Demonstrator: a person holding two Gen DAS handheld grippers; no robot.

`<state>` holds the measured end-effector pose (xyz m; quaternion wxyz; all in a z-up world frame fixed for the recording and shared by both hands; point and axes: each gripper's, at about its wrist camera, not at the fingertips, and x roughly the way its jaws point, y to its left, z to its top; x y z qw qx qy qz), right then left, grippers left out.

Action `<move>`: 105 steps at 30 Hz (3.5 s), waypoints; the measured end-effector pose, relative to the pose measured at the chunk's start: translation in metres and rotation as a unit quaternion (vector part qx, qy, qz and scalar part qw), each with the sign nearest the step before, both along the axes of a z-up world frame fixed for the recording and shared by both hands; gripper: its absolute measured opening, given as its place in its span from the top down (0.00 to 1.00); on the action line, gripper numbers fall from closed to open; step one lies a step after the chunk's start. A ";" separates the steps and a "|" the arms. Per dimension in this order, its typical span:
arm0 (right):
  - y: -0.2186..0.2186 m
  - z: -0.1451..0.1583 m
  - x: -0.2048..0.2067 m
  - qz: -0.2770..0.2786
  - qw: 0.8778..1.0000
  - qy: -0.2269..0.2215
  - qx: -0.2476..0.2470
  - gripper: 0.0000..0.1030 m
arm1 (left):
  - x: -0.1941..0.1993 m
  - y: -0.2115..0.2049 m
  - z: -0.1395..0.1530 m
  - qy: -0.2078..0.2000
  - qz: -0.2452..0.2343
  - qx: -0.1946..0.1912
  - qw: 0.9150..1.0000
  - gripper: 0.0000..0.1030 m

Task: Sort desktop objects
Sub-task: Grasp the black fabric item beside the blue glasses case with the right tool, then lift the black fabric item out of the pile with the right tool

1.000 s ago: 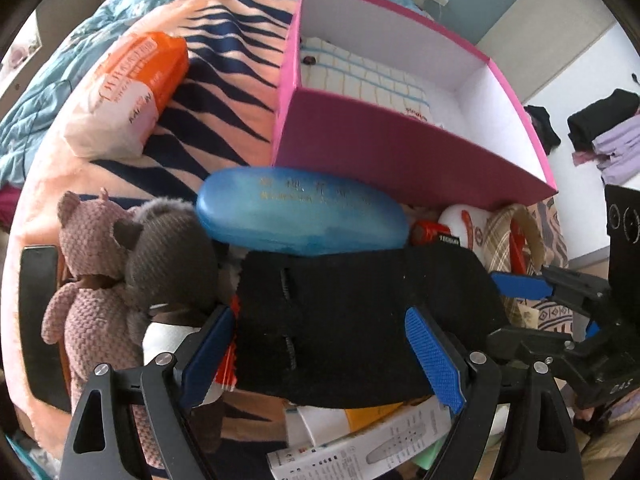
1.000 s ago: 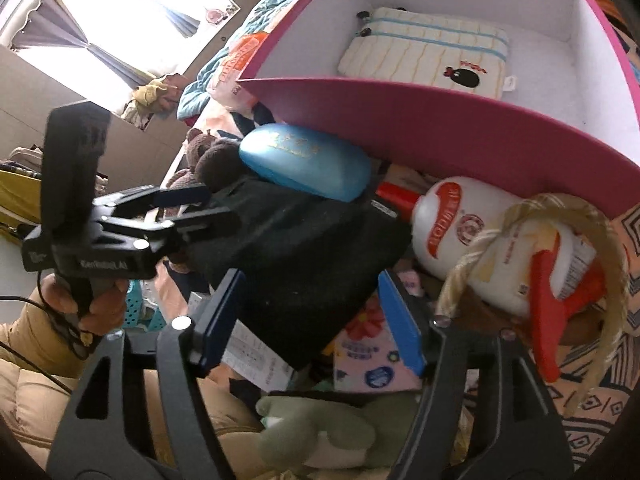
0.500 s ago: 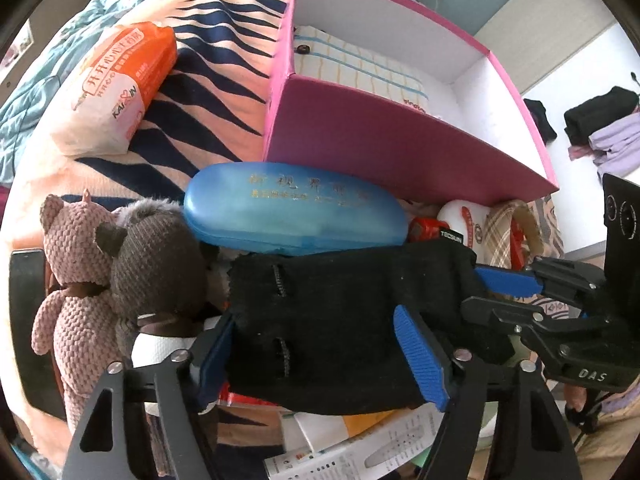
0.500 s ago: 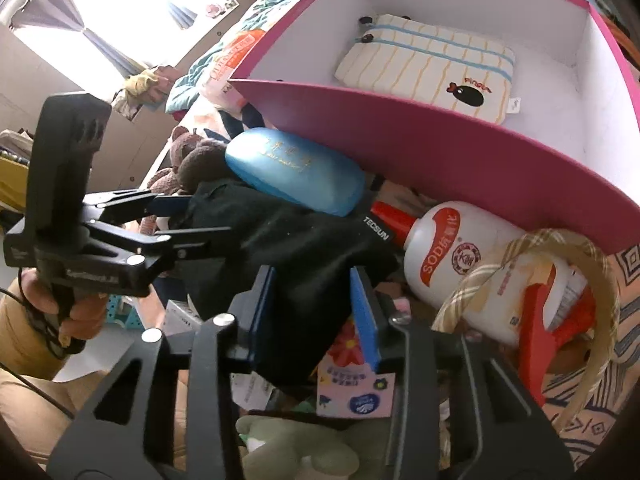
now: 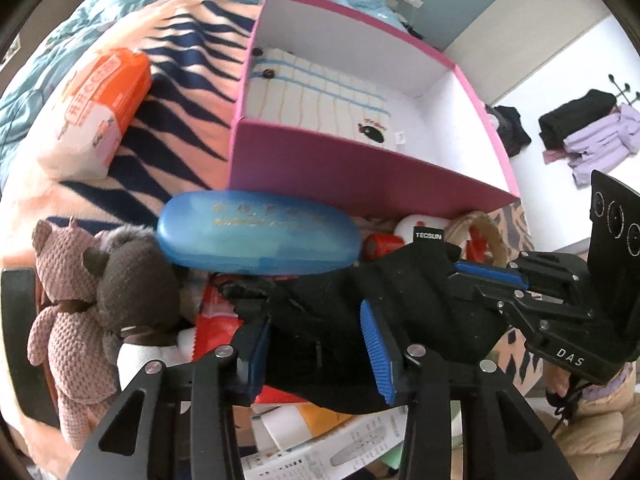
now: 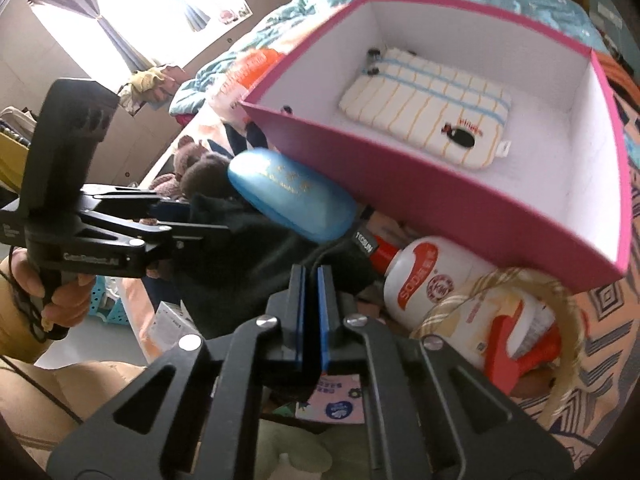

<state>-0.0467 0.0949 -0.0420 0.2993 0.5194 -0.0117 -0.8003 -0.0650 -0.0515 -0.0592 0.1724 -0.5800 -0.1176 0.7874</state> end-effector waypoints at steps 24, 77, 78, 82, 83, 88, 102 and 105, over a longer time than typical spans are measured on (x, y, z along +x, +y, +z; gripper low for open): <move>0.011 -0.038 -0.011 -0.045 0.995 -0.090 -0.021 0.61 | 0.001 0.005 -0.019 -0.044 -0.031 -0.020 0.998 0.56; 0.054 -0.014 0.020 -0.072 0.997 -0.008 0.040 0.95 | 0.001 0.026 -0.013 -0.051 -0.050 -0.012 0.997 0.36; 0.054 -0.016 0.020 -0.073 0.996 -0.010 0.039 0.95 | 0.000 0.027 -0.014 -0.054 -0.051 -0.007 0.997 0.33; 0.055 -0.021 0.020 -0.075 0.996 -0.017 0.037 0.95 | -0.007 0.037 -0.021 -0.066 -0.073 -0.007 0.995 0.23; 0.055 -0.022 0.020 -0.076 0.996 -0.018 0.034 0.95 | -0.009 0.039 -0.021 -0.066 -0.077 0.001 0.995 0.23; 0.056 -0.022 0.019 -0.079 0.996 -0.021 0.027 0.95 | -0.016 0.045 -0.025 -0.075 -0.088 0.029 0.993 0.24; 0.055 -0.013 0.023 -0.084 0.996 -0.002 0.018 0.94 | -0.009 0.037 -0.002 -0.024 -0.050 0.044 0.997 0.87; 0.055 -0.002 0.023 -0.082 0.996 0.011 0.015 0.94 | -0.010 0.036 0.010 -0.010 -0.046 0.047 0.998 0.87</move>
